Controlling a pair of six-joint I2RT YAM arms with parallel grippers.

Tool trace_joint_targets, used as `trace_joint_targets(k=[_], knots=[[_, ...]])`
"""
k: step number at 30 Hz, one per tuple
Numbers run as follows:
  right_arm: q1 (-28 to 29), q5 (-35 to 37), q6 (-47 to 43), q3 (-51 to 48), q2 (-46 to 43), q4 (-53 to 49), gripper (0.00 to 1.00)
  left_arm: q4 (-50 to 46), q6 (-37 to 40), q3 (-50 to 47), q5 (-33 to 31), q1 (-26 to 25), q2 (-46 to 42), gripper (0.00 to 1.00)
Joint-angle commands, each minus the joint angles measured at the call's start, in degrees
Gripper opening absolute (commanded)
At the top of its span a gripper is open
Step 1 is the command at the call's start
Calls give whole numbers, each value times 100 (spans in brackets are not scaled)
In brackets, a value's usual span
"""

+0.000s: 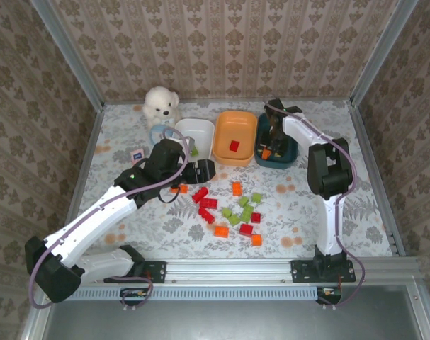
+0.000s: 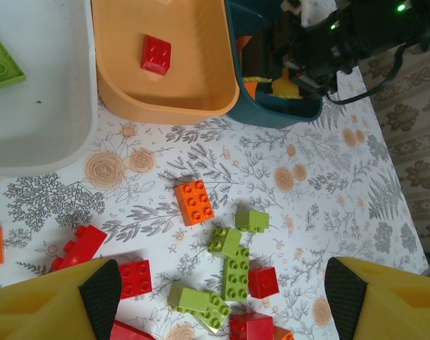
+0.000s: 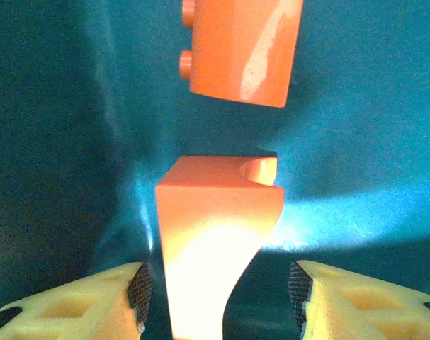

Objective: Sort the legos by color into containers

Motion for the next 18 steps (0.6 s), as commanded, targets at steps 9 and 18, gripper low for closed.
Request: trace_joint_targets(k=[9,18], knots=[[163,388,169,-807,-2750,-171,55,-649,1430,1341,641,-587,1611,78],[700,-728,665,-3783,-6773,304,58,-638,1844,2422,567,-1155,3686,73]])
